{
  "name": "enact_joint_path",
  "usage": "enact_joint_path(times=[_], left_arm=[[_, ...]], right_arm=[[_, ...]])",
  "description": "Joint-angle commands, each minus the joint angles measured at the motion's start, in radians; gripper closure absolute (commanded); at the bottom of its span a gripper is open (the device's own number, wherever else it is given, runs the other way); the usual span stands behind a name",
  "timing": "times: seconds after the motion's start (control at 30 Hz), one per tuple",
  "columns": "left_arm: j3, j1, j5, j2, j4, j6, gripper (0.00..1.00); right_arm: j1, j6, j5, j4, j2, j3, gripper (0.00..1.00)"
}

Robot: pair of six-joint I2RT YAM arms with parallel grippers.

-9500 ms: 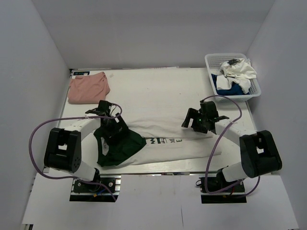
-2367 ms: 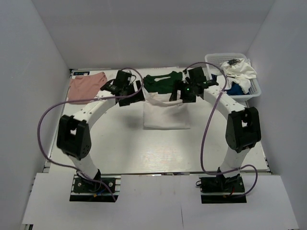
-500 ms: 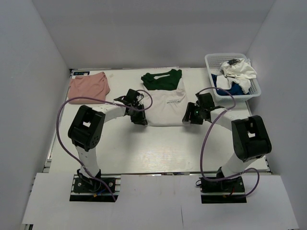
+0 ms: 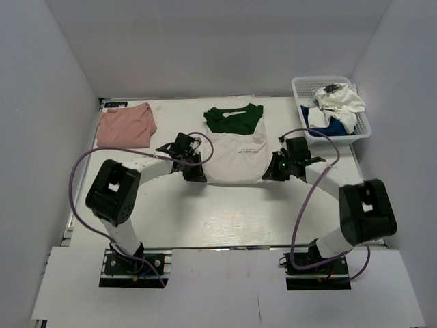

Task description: Fold and stack the t-shirts

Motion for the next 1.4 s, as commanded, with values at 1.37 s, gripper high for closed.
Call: enact_joint_path(times=[1.37], left_arm=[[0.147,0.024,-0.557,-0.399,-0.411,-0.243,1.00]], right_arm=[[-0.004,-0.037,-0.234,-0.236,0.185,0.685,1.00]])
